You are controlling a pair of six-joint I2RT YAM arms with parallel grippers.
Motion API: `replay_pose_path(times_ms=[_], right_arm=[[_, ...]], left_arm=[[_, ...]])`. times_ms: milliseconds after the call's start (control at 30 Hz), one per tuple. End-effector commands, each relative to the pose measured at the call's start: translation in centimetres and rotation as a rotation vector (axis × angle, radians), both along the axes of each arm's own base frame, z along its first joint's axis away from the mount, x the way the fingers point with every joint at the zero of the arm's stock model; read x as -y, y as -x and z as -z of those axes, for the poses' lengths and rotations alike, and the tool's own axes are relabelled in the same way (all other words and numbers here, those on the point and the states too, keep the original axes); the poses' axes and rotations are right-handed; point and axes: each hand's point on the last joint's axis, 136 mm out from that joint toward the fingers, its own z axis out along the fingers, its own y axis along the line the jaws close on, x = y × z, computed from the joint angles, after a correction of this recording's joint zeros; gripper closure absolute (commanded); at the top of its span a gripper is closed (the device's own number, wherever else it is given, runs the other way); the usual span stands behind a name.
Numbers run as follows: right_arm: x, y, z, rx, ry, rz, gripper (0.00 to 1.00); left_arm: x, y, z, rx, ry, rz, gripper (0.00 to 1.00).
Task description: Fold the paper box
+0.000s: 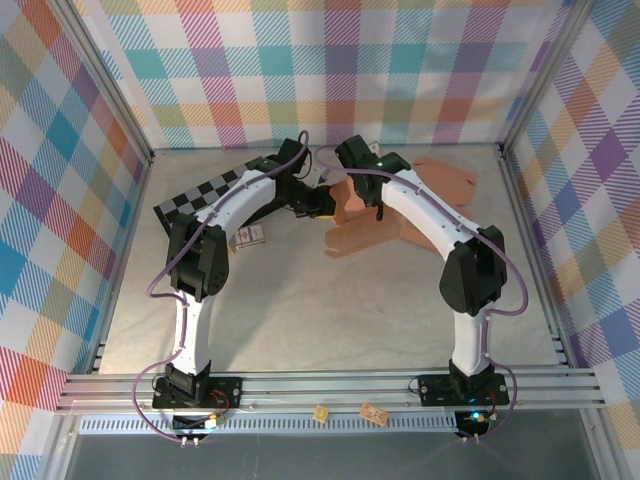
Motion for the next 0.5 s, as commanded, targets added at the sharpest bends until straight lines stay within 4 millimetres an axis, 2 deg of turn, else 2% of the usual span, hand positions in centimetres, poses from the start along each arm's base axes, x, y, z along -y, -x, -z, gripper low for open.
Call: replay_pose_path(times_ms=[0,67,267,467], right_arm=[[0.4,-0.8,-0.6,0.045,0.032,0.031,0.97],[0.2,-0.6,-0.4,0.037,0.015,0.025,0.88],[0.4,0.1,0.8,-0.003,0.009,0.029,0.83],[1.3,0.2,1.1,-0.01,0.012,0.05,0.78]], left_arm=[[2.0,1.3,-1.8,0.012,0.062,0.071,1.0],[1.9,1.2,-1.8,0.011,0.059,0.067,1.0],[1.7,1.1,-1.6,0.009,0.044,0.054,1.0],[1.8,1.0,-1.6,0.011,0.044,0.053,1.0]])
